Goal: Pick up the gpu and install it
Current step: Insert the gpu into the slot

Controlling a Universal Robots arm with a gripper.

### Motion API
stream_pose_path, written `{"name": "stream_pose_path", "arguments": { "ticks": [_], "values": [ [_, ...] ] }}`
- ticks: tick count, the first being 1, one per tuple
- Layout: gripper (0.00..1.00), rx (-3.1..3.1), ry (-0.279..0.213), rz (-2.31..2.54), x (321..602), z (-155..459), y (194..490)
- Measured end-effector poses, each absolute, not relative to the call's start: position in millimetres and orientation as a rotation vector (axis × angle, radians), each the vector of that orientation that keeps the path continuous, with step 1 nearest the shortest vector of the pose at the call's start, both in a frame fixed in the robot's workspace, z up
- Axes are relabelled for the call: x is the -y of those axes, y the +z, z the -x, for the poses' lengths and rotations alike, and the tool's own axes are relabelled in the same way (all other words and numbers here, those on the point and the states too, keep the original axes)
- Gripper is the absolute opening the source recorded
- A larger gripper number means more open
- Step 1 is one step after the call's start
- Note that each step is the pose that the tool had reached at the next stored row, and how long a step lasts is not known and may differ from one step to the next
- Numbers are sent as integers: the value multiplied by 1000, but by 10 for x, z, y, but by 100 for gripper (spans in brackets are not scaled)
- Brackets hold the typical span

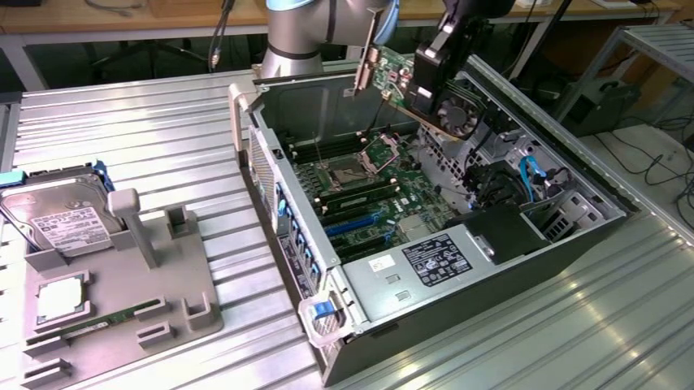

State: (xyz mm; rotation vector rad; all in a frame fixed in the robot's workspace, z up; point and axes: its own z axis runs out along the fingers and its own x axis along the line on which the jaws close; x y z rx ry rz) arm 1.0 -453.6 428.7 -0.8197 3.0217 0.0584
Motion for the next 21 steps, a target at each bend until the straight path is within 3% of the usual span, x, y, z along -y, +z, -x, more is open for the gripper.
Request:
{"name": "stream_pose_path", "arguments": {
  "ticks": [21],
  "values": [
    [28,-2882,60,1237,4536,-10,4287]
  ]
}}
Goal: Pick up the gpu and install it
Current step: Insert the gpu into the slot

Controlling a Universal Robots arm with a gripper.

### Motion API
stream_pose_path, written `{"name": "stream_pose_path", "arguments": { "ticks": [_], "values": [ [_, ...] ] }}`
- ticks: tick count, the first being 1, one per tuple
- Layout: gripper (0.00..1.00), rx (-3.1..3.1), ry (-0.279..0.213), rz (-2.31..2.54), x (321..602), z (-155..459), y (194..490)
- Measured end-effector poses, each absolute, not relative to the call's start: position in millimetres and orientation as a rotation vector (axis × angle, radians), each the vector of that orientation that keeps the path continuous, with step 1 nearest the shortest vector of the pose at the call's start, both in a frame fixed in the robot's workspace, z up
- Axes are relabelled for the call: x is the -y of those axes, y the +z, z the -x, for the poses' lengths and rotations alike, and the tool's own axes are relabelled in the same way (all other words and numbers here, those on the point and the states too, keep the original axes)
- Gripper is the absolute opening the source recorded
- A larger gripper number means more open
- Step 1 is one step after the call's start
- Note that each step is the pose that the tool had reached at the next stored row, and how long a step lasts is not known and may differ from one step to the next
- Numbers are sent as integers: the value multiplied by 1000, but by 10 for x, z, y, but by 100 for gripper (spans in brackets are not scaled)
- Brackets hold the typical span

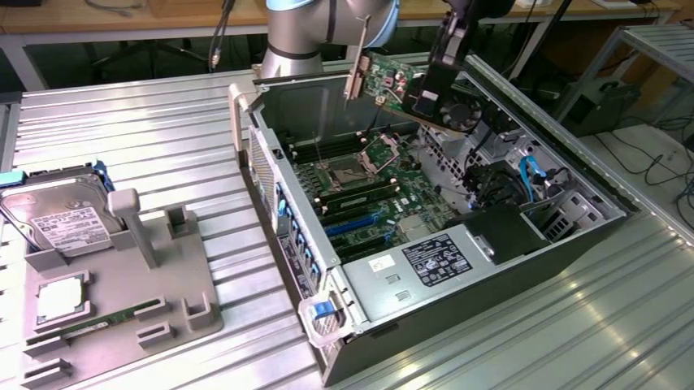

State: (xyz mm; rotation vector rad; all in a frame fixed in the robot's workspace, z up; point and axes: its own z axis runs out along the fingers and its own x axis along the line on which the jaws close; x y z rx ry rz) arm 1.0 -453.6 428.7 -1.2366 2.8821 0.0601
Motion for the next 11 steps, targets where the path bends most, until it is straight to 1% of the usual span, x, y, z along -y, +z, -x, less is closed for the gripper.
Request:
{"name": "stream_pose_path", "arguments": {
  "ticks": [11],
  "values": [
    [28,-2754,61,1508,4536,-10,4287]
  ]
}}
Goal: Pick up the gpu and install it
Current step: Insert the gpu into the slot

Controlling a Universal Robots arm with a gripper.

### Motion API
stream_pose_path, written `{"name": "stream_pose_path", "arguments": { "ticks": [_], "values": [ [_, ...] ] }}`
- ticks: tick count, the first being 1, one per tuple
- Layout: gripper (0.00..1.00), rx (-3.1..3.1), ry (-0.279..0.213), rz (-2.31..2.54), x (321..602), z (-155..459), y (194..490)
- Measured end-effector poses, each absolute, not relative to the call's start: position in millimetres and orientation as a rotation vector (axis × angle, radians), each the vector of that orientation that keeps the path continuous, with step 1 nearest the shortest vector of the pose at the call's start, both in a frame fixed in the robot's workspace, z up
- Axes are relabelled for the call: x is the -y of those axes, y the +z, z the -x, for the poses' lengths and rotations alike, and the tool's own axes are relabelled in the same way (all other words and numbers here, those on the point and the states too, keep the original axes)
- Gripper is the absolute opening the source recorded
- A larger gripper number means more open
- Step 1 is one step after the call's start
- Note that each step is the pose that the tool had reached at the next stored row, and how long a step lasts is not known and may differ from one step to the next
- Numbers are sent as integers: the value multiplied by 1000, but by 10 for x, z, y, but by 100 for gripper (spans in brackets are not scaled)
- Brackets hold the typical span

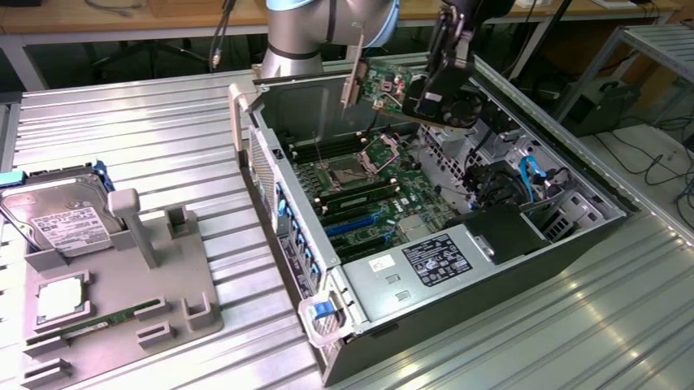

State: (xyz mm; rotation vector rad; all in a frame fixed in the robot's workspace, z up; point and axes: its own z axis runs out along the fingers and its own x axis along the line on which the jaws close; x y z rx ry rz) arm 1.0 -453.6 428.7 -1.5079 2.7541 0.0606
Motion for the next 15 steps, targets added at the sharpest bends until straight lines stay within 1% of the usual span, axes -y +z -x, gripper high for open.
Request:
{"name": "stream_pose_path", "arguments": {
  "ticks": [15],
  "values": [
    [28,-2538,60,1858,4536,-10,4287]
  ]
}}
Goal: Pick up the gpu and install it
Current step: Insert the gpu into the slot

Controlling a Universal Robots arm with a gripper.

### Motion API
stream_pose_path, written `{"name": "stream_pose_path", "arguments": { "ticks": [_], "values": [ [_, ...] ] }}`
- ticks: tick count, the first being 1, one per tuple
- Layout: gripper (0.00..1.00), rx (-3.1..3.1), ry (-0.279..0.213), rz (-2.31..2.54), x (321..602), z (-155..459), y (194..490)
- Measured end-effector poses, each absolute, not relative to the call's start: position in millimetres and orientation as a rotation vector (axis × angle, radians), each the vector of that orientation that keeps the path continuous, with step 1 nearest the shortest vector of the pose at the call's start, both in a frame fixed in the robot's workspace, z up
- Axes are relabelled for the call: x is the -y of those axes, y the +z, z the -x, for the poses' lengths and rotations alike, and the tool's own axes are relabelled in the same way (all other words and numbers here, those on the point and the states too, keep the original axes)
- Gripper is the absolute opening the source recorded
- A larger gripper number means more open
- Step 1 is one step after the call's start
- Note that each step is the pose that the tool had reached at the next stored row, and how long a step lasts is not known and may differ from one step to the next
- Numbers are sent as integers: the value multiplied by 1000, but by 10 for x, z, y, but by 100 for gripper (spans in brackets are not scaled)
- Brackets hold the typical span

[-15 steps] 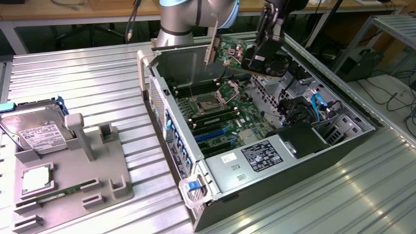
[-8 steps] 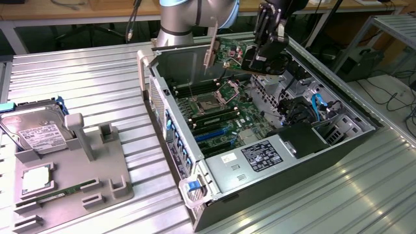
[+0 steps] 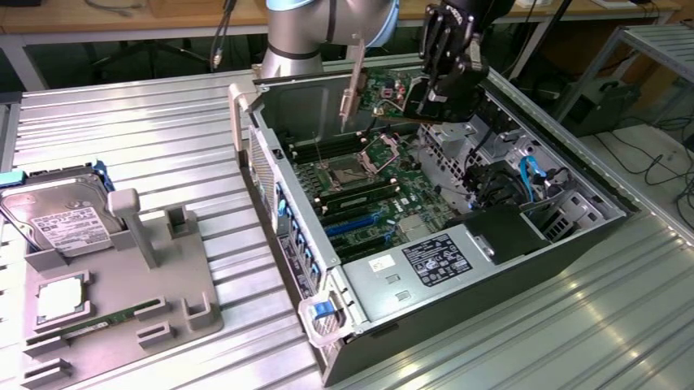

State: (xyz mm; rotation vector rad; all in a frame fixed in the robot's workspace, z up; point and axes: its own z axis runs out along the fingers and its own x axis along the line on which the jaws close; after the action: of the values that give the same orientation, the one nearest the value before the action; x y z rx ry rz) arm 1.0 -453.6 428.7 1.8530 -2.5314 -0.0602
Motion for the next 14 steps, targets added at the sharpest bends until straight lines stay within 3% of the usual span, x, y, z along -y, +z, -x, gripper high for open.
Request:
{"name": "stream_pose_path", "arguments": {
  "ticks": [14],
  "values": [
    [28,2302,-59,-2125,4536,-10,4287]
  ]
}}
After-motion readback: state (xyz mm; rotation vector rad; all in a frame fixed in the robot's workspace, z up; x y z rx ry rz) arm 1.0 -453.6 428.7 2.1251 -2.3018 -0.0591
